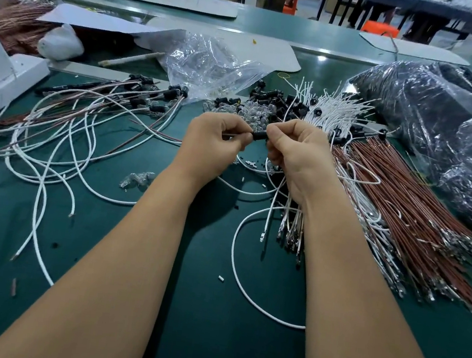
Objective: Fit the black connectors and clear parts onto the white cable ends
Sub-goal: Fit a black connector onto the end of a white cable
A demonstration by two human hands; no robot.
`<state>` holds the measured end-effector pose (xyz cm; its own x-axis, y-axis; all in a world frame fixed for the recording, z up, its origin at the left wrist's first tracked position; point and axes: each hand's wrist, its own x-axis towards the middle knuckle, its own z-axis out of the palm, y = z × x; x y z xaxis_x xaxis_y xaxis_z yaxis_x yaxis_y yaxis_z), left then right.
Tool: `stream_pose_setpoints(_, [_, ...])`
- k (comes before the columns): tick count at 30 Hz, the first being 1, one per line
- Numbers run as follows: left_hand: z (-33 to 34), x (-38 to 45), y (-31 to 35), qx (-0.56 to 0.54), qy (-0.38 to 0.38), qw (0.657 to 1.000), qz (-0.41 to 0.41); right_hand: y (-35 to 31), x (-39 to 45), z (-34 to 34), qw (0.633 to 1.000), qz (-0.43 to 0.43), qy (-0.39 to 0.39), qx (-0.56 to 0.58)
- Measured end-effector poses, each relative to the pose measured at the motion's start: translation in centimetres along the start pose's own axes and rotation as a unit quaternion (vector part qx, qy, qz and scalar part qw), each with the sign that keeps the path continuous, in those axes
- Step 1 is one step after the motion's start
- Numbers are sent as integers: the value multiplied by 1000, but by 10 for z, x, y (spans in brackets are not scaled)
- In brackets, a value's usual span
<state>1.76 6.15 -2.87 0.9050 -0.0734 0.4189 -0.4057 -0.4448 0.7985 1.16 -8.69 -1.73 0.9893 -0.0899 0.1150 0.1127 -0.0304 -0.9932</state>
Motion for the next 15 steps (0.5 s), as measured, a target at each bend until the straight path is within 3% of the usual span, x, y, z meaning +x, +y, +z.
stream_pose_setpoints(7, [0,-2,6,-80,-13,995,-50,0,-1,-3,998,-15,-44,39])
stream_pose_setpoints(11, [4,-4,9,-90,5,994,-65,1,-2,5,999,-15,-12,34])
stream_pose_setpoints(15, [8,-5,11,-94,37,992,-75,-4,-1,8,987,33,-1,158])
